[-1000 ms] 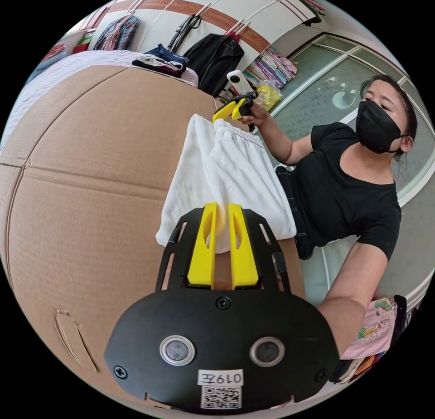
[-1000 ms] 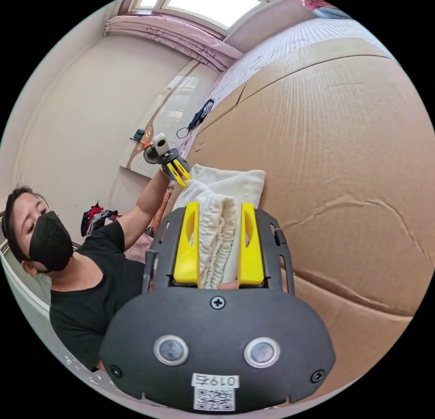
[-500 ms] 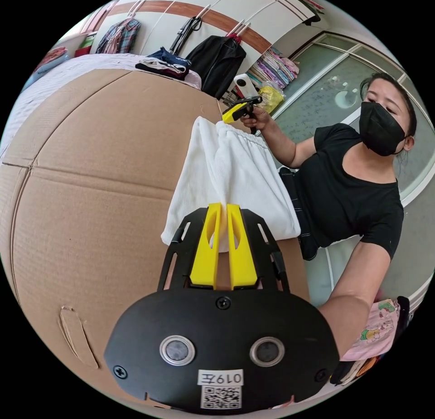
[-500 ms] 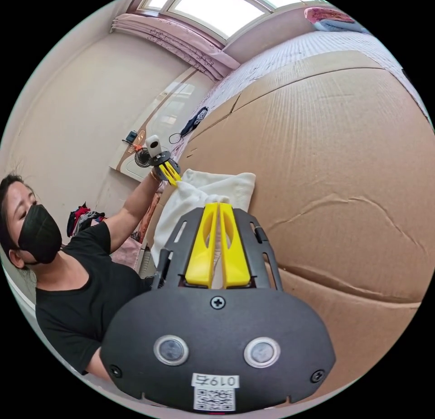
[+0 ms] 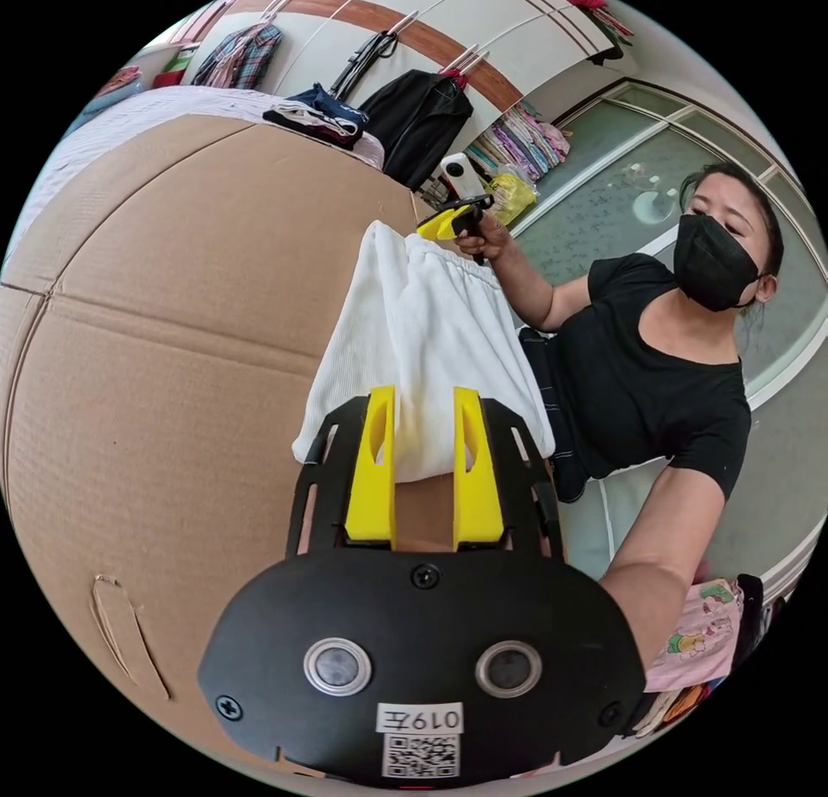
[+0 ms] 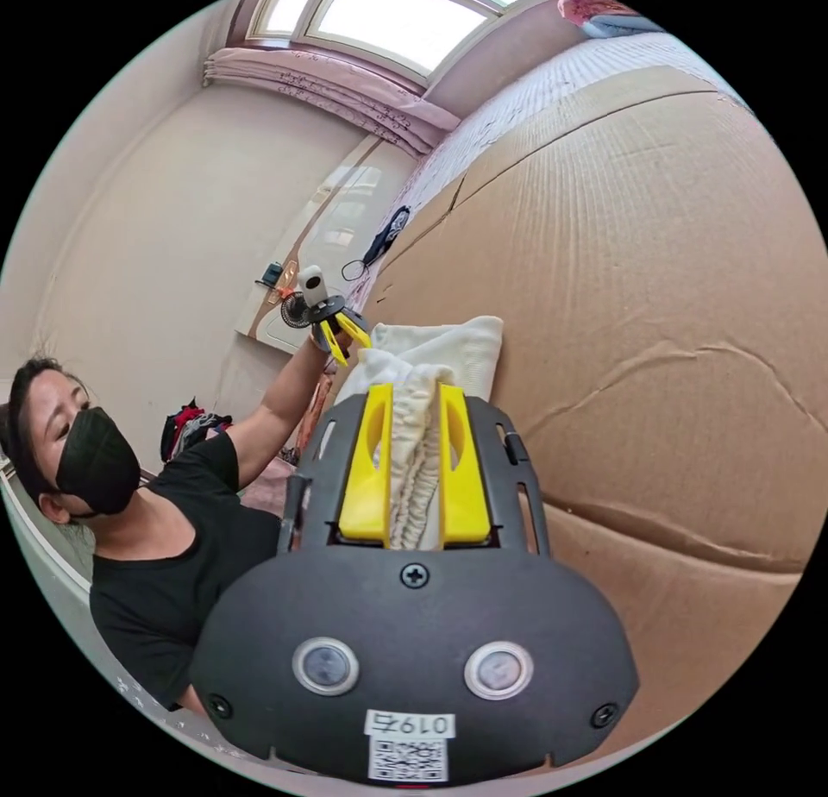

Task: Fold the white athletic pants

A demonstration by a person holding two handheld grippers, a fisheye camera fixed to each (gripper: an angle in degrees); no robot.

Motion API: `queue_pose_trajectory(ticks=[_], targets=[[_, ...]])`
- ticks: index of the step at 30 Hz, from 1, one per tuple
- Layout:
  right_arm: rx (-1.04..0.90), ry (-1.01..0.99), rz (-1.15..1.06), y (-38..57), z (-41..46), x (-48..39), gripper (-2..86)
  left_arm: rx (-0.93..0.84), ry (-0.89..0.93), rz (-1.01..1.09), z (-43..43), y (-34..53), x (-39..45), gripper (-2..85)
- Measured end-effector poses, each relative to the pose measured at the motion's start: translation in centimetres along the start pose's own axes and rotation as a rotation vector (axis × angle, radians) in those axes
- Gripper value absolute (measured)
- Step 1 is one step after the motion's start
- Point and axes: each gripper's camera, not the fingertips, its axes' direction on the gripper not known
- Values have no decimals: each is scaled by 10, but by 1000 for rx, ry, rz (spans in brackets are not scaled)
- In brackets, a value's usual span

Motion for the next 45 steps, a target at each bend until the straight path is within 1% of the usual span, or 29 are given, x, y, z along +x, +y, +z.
queue_pose_trajectory(ticks=[4,9,14,16,23,28,33,40,45], targets=[[-1,-22,4,4,9,6,73,22,-13,-23,-4,-21,-5,102],[2,-31,-10,9,17,5,55,-39,-25,-22,16,-58,-11,98],[18,-22,-48,18,22,-1,46,-104,-39,-23,42,-86,-13,58],[24,-19,-52,21,24,-1,43,-124,-12,-21,49,-90,-13,40],[59,16,-69,37,32,-4,7,-52,76,-108,45,-92,-23,15],[74,62,-68,46,35,-8,-5,-66,-22,-193,50,-93,-19,11],[77,33,-52,53,40,-7,6,-63,-26,-203,57,-94,-15,13],[75,-27,-16,79,27,-10,62,-65,-20,-197,62,-94,-9,16],[34,-45,9,103,31,-11,54,-74,-25,-198,66,-94,-5,15]])
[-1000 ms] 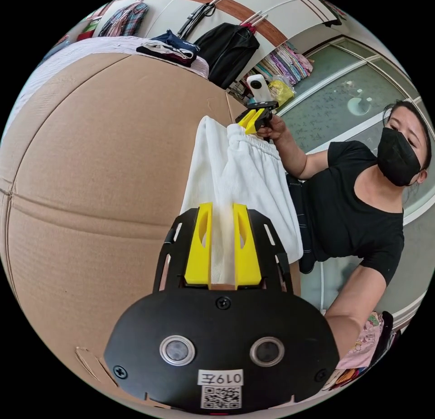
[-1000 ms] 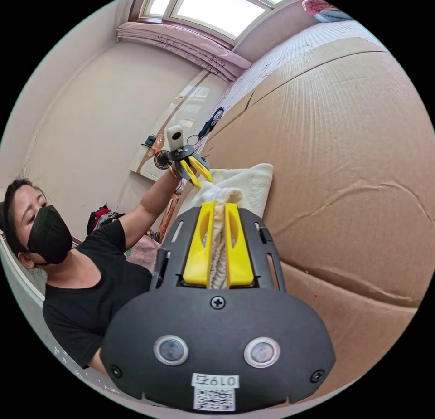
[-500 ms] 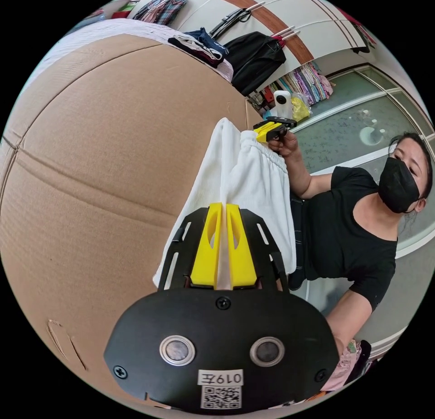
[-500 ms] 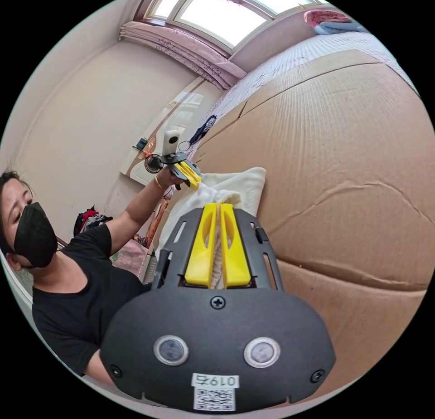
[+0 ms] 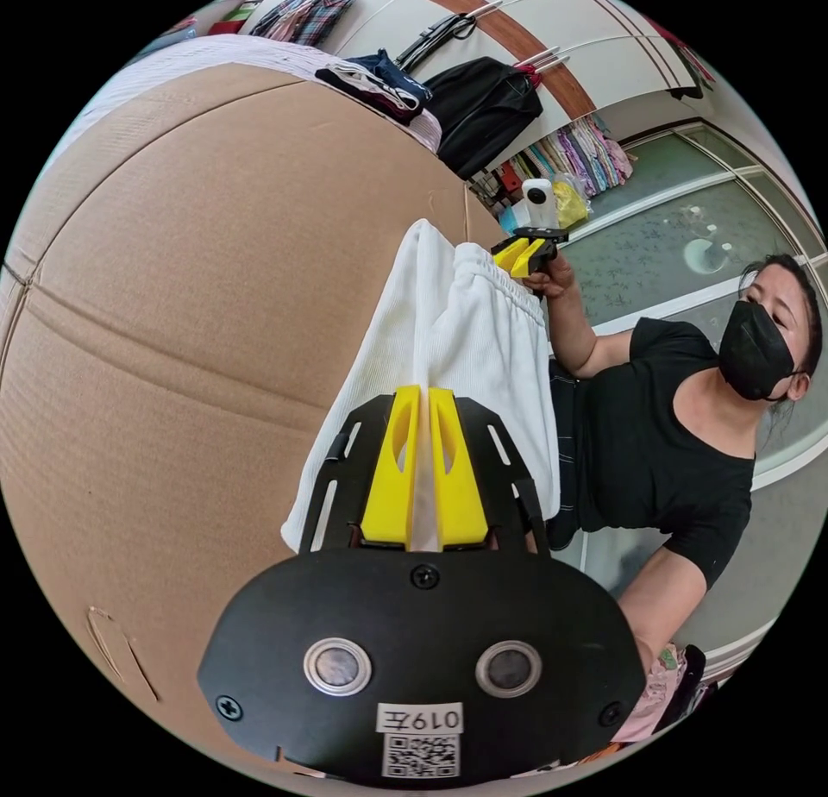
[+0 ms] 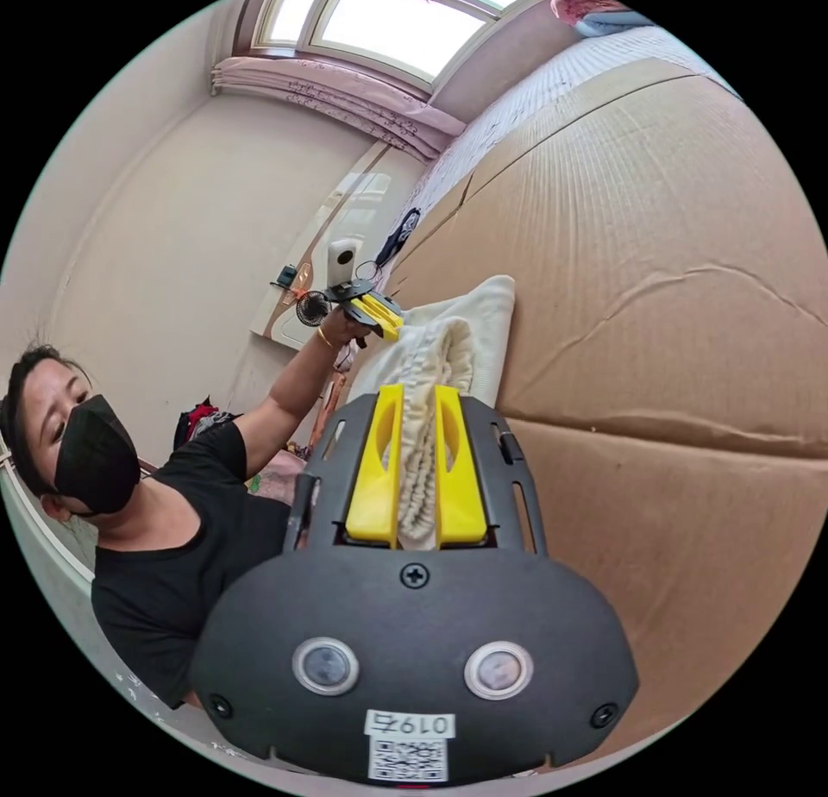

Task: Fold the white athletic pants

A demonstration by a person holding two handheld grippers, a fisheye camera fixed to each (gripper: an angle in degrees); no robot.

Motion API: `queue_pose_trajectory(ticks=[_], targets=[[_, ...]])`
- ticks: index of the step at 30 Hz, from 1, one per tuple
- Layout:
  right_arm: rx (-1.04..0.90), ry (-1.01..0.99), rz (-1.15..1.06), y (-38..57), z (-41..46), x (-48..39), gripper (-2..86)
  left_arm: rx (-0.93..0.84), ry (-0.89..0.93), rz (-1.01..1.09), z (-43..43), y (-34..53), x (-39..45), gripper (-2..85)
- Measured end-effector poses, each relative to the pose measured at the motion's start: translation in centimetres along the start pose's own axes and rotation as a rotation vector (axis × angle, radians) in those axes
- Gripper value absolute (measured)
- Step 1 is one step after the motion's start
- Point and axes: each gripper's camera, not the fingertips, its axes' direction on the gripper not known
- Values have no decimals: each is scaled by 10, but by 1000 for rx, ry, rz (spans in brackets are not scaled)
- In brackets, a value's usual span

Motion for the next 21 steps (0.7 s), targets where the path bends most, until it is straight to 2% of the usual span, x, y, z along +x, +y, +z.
queue_pose_trajectory(ticks=[4,8,21], targets=[[19,2,-31,14,-1,-6,6,2,-5,-3,3,4,3,14],[11,56,-29,25,0,-11,-3,2,-22,-20,4,11,5,12],[10,-41,17,83,-4,-31,38,-6,-47,-21,10,30,18,14]])
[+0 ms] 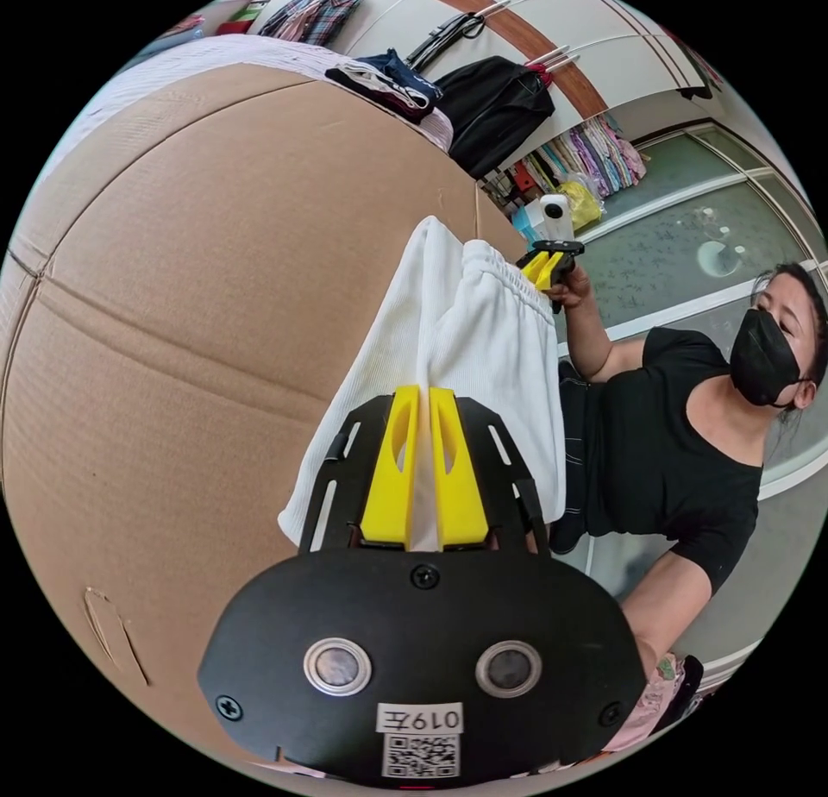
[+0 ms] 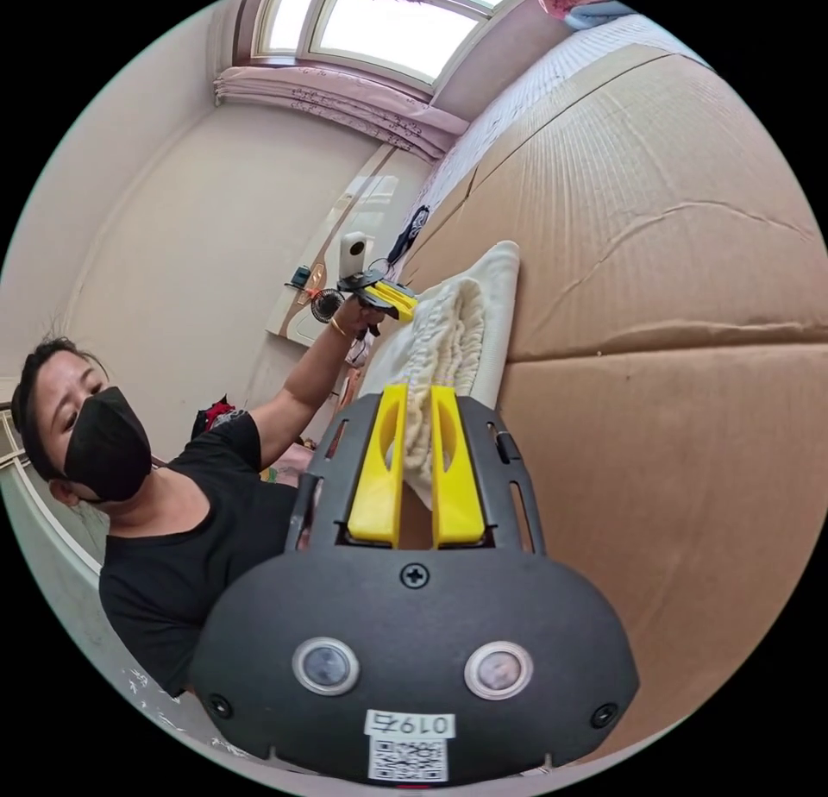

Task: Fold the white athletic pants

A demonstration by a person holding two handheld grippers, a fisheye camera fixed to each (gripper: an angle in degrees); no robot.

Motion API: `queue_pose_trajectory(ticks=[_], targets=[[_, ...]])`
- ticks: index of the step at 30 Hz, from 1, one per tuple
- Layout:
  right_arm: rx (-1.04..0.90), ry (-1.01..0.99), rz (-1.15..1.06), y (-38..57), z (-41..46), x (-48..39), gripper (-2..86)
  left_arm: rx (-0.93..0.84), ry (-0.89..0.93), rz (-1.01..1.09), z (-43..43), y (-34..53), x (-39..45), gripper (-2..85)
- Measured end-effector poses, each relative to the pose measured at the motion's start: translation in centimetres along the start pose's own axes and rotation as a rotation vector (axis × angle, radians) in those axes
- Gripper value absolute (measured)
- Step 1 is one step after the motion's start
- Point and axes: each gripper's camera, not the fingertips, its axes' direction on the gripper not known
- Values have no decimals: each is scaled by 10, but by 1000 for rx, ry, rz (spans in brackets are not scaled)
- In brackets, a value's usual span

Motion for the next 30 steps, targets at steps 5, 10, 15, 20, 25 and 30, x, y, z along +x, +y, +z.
queue_pose_trajectory(ticks=[5,10,15,20,25,30], targets=[[6,33,-35,23,4,-24,9,-1,-6,-1,2,10,5,14],[-14,81,-31,38,12,-35,0,7,-14,-20,1,24,3,14],[13,31,-10,58,21,-41,1,61,-1,-8,-3,41,7,21],[25,40,-20,78,34,-66,9,206,-18,-7,-28,70,22,51],[52,69,-21,102,41,-91,32,259,-114,-16,-43,114,41,64],[81,310,-342,126,56,-197,39,212,-129,-36,-45,143,40,77]])
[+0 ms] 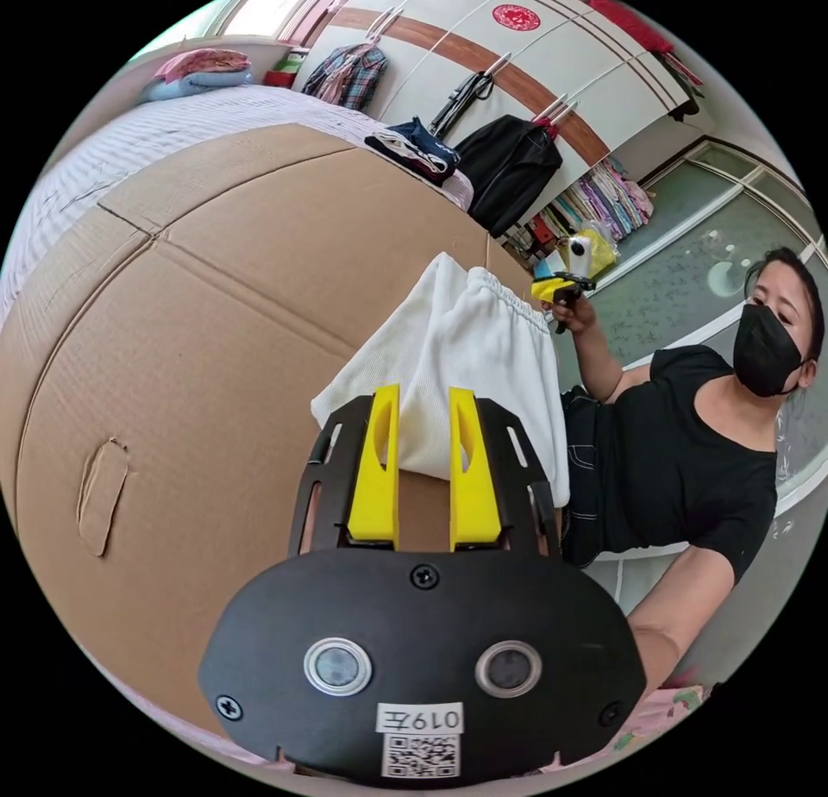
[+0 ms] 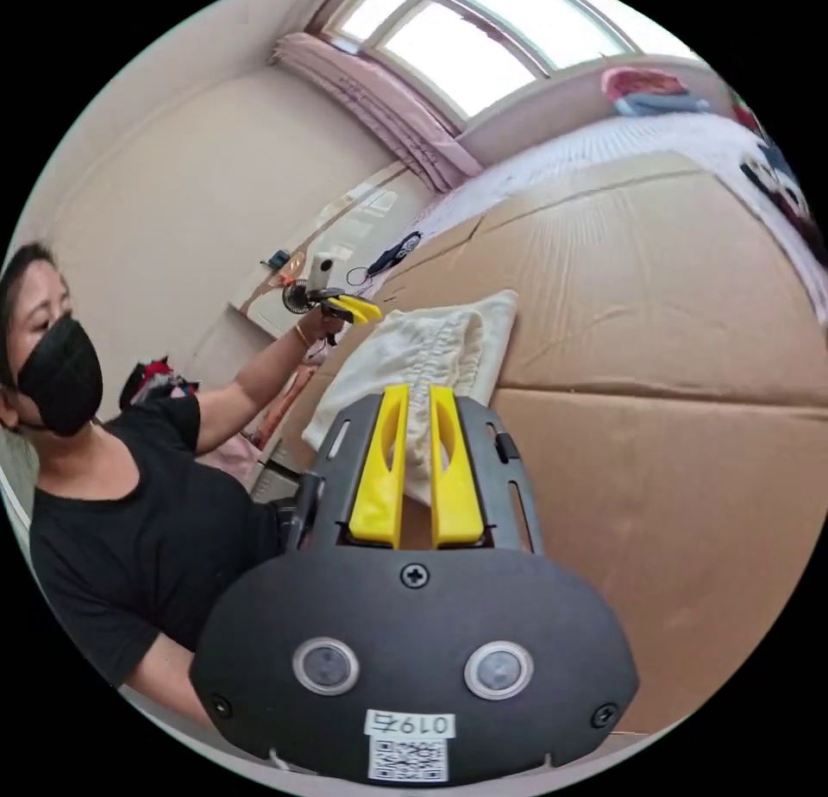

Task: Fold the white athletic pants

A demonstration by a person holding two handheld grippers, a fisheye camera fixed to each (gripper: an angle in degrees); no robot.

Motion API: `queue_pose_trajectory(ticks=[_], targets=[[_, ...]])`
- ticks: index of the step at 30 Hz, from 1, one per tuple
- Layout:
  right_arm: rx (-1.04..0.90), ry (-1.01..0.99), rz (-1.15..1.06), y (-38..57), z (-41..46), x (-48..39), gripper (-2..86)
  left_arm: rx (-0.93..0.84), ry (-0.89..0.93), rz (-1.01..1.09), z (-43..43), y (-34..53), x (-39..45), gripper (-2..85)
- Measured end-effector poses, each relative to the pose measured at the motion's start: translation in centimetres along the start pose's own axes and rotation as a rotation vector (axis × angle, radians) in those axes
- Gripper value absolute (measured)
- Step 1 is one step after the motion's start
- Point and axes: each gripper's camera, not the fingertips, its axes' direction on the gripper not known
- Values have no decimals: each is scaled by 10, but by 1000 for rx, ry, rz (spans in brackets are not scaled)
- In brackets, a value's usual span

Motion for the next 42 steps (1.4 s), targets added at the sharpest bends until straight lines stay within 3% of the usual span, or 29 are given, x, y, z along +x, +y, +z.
queue_pose_trajectory(ticks=[5,11,18,26,42], targets=[[-159,91,-471,1,70,-170,63,-74,5,18,7,0,-2,82],[-288,204,-736,42,146,-302,102,-138,6,26,12,-3,-3,65],[-367,212,-864,66,198,-388,119,-137,-8,6,11,1,-6,22],[-383,449,-1060,105,253,-471,82,-100,32,-6,9,11,-11,14],[-396,442,-1065,131,267,-551,47,-133,-10,-36,22,-4,-13,14]])
